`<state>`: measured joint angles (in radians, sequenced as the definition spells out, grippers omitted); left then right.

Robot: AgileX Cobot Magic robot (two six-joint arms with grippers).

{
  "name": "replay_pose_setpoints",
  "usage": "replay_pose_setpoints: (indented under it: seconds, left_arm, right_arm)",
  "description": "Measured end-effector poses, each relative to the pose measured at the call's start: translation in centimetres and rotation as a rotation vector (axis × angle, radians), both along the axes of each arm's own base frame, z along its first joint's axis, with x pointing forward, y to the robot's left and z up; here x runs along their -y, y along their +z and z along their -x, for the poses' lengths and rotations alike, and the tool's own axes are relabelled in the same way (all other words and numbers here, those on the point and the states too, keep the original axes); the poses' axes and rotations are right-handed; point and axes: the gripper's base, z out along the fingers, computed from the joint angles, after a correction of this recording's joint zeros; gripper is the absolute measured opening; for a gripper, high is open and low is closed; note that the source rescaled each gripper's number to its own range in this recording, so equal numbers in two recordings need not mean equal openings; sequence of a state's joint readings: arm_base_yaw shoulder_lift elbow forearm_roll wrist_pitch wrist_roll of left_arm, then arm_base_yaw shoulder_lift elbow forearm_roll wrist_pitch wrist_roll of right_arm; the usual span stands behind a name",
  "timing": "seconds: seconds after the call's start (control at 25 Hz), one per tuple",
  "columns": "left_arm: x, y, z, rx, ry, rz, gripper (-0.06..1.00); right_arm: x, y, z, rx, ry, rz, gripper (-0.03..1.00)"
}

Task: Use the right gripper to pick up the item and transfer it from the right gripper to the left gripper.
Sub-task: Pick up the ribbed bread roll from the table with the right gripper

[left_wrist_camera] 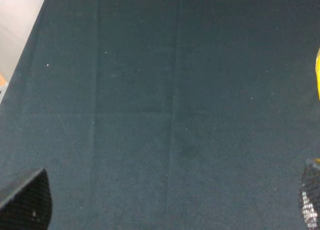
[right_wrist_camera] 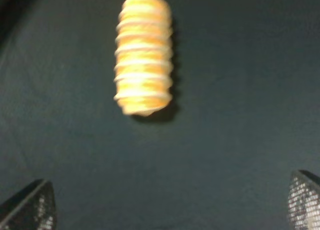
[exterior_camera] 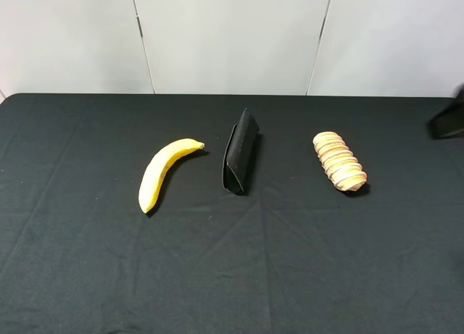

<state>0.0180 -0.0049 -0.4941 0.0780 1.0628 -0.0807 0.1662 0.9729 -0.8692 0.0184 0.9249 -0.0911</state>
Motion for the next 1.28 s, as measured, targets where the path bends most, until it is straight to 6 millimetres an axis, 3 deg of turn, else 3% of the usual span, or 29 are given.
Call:
replay_pose_setpoints:
  seconds: [0.32,0.64,0.88,1.28]
  left_arm:
    - [0.0,0.0,0.0,0.0,0.0,0.0,0.99]
    - [0.0,0.0,0.0,0.0,0.0,0.0,0.99]
    - [0.0,0.0,0.0,0.0,0.0,0.0,0.99]
    - [0.0,0.0,0.0,0.0,0.0,0.0,0.99]
  right_arm:
    - [-2.8,-4.3,-6.2,-0.23,0.075,0.057,1.0]
    - [-4.0,-6.9,-11.5,-0.318,0.075,0.084,1.0]
    - [-4.4,-10.2,-13.5,-0.389,0.075,0.109,1.0]
    - [-4.7,-14.4,-15.0,-0.454,0.073,0.131,1.0]
